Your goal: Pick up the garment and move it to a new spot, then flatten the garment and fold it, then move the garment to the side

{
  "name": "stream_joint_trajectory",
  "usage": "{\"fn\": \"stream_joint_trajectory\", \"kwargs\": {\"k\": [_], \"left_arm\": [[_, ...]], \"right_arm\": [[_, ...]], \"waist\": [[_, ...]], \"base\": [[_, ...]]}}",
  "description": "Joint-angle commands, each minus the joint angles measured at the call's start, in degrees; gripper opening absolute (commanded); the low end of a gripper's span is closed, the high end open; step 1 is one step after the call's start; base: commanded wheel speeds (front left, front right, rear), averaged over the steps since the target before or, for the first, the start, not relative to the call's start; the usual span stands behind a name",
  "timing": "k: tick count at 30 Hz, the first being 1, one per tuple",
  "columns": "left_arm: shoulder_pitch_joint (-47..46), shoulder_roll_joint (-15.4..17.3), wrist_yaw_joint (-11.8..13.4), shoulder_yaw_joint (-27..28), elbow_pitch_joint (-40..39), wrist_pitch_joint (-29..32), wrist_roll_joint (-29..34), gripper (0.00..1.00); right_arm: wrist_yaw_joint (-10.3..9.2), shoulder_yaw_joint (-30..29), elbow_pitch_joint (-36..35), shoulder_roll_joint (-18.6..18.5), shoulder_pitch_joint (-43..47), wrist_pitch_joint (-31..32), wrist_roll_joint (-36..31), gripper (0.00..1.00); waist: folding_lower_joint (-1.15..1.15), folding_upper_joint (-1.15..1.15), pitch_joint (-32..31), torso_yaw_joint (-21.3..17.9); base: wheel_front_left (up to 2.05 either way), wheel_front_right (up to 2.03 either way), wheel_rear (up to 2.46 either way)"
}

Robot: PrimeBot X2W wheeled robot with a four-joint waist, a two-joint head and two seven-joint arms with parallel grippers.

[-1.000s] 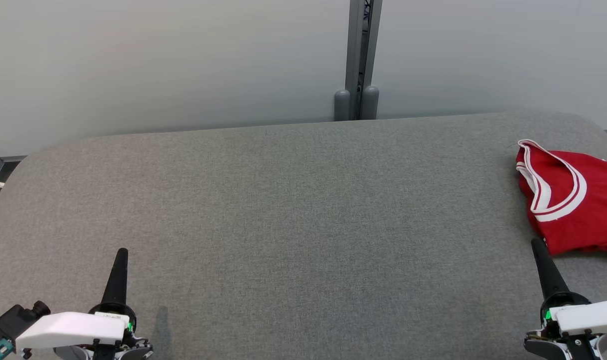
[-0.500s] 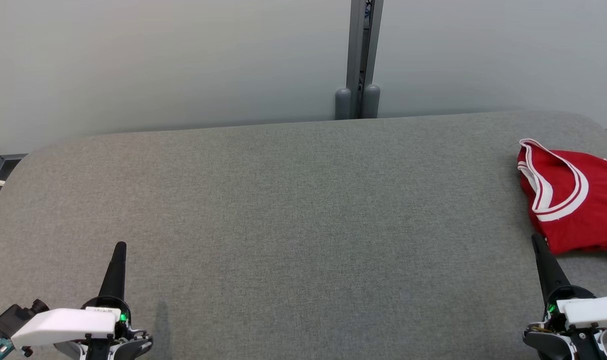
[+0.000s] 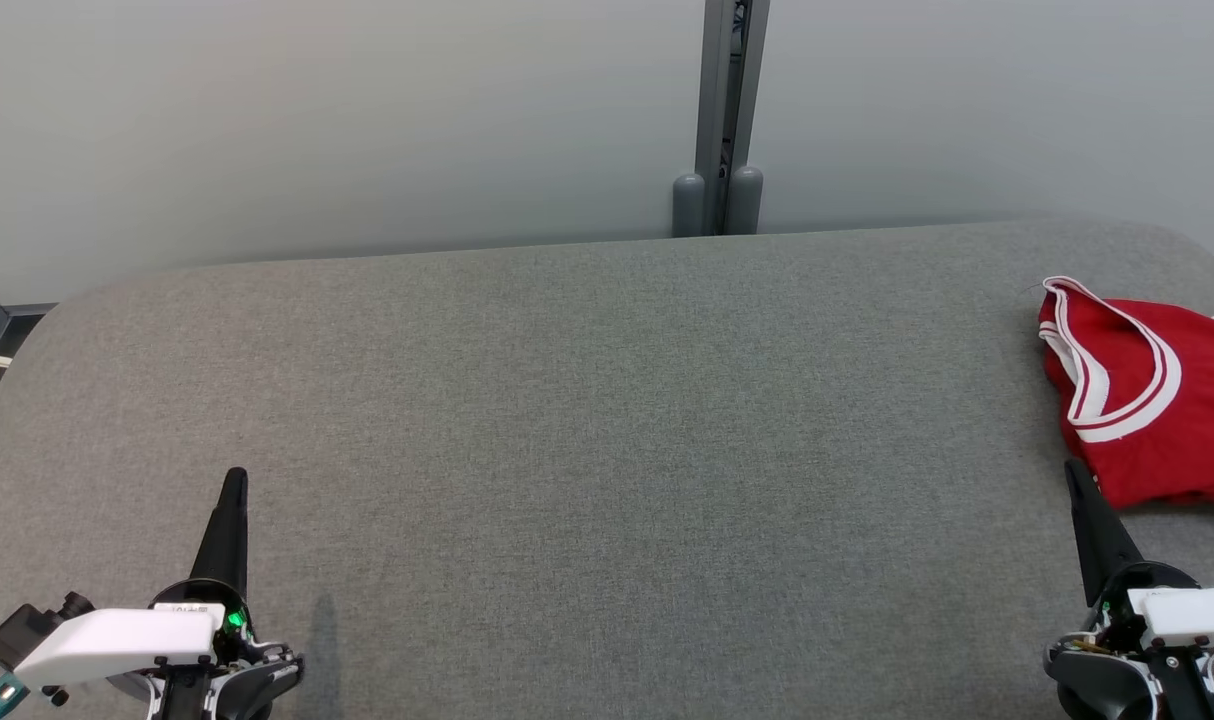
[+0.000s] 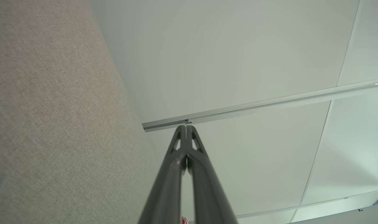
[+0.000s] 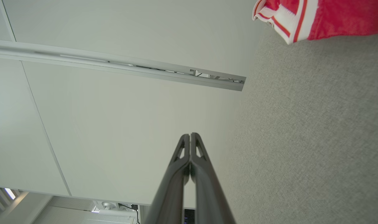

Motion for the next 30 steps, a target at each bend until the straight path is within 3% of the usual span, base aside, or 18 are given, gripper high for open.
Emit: {"fn": "stream_joint_trajectory", "kwargs": {"k": [1,17,30], "left_arm": [[-1.53,-0.05,-0.55,0.55,-0.01,0.34,-1.42,0.0],[-2.61,-0.9,-1.72,1.76,0.76,1.87,-6.75,0.0],[-2.5,-0.93,-1.63,1.82,0.74,1.83,-6.54,0.0]], "right_arm": [[0.02,-0.18,0.27,-0.18,-0.9,0.42,1.56,0.0],[0.02,-0.43,1.51,-0.12,-1.96,1.37,7.84,0.0],[0.02,-0.45,1.49,-0.1,-1.89,1.3,7.56,0.0]], "waist": [[0.0,0.0,0.03,0.02],[0.0,0.0,0.27,0.18],[0.0,0.0,0.28,0.18]], "base": [[0.0,0.0,0.0],[0.0,0.0,0.0],[0.0,0.0,0.0]]}}
